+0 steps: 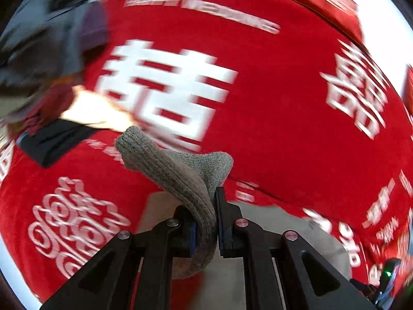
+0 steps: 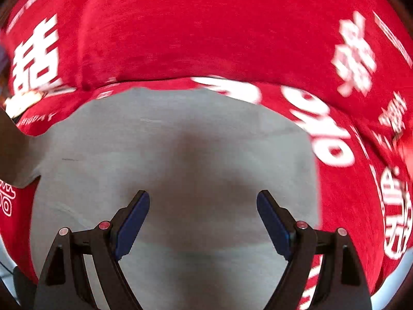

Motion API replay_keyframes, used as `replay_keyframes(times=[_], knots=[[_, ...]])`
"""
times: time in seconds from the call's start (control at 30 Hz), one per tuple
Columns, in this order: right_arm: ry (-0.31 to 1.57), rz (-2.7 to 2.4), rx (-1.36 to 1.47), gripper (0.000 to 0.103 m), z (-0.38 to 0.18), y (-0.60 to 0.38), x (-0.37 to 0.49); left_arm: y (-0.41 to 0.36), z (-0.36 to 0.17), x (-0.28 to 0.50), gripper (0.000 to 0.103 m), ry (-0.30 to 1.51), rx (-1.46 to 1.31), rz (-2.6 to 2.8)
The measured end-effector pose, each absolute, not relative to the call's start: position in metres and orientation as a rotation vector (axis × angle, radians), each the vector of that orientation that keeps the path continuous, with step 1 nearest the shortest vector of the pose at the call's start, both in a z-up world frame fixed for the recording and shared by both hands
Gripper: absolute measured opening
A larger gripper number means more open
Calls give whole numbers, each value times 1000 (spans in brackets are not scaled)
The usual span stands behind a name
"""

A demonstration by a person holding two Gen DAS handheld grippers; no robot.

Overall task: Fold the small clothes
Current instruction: 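Carry the sleeve across the sweatshirt body and open the left gripper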

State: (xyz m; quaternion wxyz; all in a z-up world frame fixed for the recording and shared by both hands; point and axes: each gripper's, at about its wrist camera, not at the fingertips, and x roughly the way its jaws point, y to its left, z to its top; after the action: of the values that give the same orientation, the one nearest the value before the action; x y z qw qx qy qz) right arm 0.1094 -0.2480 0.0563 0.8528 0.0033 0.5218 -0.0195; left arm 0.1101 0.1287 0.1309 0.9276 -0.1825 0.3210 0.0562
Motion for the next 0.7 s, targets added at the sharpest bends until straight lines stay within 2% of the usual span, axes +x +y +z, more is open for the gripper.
replay_keyframes(times=[0.2,0.43,0.57,0.7], knots=[[1106,-58,107,87,41,-296,86,-11,116,126,13,746,-248,-41],[1109,-73,217,87,27,-338,72,-143,38,143,13,923,-115,-119],[1104,-70,233,87,24,-350,65,-167,8,141,13,995,-100,-109],[1098,-78,261,87,21,-364,62,-179,15,140,13,986,-80,-121]])
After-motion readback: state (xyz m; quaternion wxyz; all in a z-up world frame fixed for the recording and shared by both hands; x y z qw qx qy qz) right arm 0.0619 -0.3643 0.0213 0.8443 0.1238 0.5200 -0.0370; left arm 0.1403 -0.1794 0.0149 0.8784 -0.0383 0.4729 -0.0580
